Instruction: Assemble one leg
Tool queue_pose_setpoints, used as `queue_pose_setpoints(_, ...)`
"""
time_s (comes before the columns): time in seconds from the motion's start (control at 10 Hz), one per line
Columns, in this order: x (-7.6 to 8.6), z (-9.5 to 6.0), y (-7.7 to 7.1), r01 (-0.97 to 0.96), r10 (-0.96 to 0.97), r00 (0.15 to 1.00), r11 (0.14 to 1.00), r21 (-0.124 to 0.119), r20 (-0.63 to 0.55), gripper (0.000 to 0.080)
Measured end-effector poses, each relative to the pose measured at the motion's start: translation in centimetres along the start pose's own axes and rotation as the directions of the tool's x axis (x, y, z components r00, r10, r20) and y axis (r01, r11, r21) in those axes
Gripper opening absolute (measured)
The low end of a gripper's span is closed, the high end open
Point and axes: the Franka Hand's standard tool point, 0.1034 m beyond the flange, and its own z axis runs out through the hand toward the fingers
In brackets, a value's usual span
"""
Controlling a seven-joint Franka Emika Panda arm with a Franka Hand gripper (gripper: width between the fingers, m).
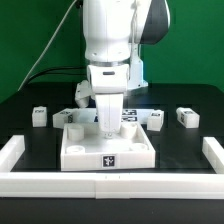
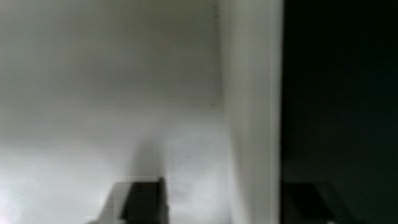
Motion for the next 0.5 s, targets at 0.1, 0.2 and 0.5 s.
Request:
queue_pose_setpoints(0.1, 0.00, 0.02, -0.03, 0.000, 0.000, 1.000, 1.000, 0.001, 0.000, 0.0253)
queue_pose_setpoints(0.2, 0.02, -0.02, 0.04, 0.001, -0.001, 1.000, 1.000, -0.002, 0.000, 0.0069)
queue_pose_setpoints(0.5, -0.01, -0.16, 0.29, 0.000, 0.000, 1.000, 1.000, -0.014, 0.001, 0.0065)
